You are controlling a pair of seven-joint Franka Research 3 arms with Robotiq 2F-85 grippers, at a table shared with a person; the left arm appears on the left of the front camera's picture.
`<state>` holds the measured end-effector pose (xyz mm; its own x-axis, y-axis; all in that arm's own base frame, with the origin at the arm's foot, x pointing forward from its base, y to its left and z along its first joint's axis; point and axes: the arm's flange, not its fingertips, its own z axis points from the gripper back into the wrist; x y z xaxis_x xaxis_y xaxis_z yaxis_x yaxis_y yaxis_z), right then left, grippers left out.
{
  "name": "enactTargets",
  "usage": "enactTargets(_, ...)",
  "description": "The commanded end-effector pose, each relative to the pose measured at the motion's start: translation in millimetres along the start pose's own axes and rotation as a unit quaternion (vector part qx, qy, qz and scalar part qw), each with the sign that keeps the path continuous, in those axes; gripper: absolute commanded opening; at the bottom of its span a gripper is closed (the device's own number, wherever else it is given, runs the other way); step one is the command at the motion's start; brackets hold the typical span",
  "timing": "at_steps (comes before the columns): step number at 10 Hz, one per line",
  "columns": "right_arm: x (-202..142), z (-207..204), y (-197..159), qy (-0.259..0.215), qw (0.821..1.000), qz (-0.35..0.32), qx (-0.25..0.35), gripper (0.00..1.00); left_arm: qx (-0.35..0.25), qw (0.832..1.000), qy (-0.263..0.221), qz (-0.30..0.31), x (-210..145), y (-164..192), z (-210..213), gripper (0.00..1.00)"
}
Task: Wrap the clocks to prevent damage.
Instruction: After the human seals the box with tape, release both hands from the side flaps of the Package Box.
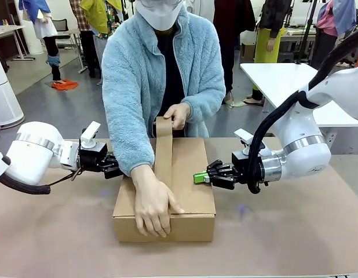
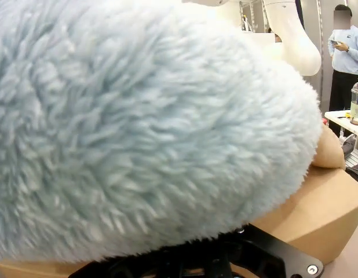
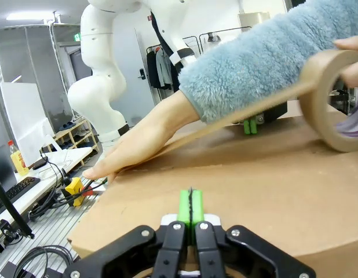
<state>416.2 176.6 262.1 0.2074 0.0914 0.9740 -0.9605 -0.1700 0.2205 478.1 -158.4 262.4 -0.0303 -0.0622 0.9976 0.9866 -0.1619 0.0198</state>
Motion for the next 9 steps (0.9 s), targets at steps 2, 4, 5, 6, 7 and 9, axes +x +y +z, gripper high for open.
enactTargets(2, -1.2, -1.6, 0.6, 0.006, 1.0, 0.0, -0.004, 0.01, 0.002, 1.0, 0.001, 0.001, -0.8, -0.2, -0.2, 0.0)
enactTargets(4, -1.2, -1.6, 0.6, 0.006, 1.0, 0.0, -0.004, 0.01, 0.002, 1.0, 0.001, 0.001, -0.8, -0.2, -0.2, 0.0)
enactTargets(5, -1.2, -1.6, 0.6, 0.006, 1.0, 0.0, -0.004, 0.01, 0.002, 1.0, 0.001, 0.001, -0.8, -0.2, -0.2, 0.0)
enactTargets(6, -1.2, -1.6, 0.6, 0.006, 1.0, 0.0, -0.004, 0.01, 0.002, 1.0, 0.001, 0.001, -0.8, -0.2, -0.2, 0.0)
enactTargets(7, -1.2, -1.6, 0.6, 0.006, 1.0, 0.0, -0.004, 0.01, 0.002, 1.0, 0.001, 0.001, -0.8, -0.2, -0.2, 0.0)
enactTargets(9, -1.2, -1.6, 0.6, 0.006, 1.0, 0.0, -0.004, 0.01, 0.002, 1.0, 0.001, 0.001, -0.8, -0.2, -0.2, 0.0)
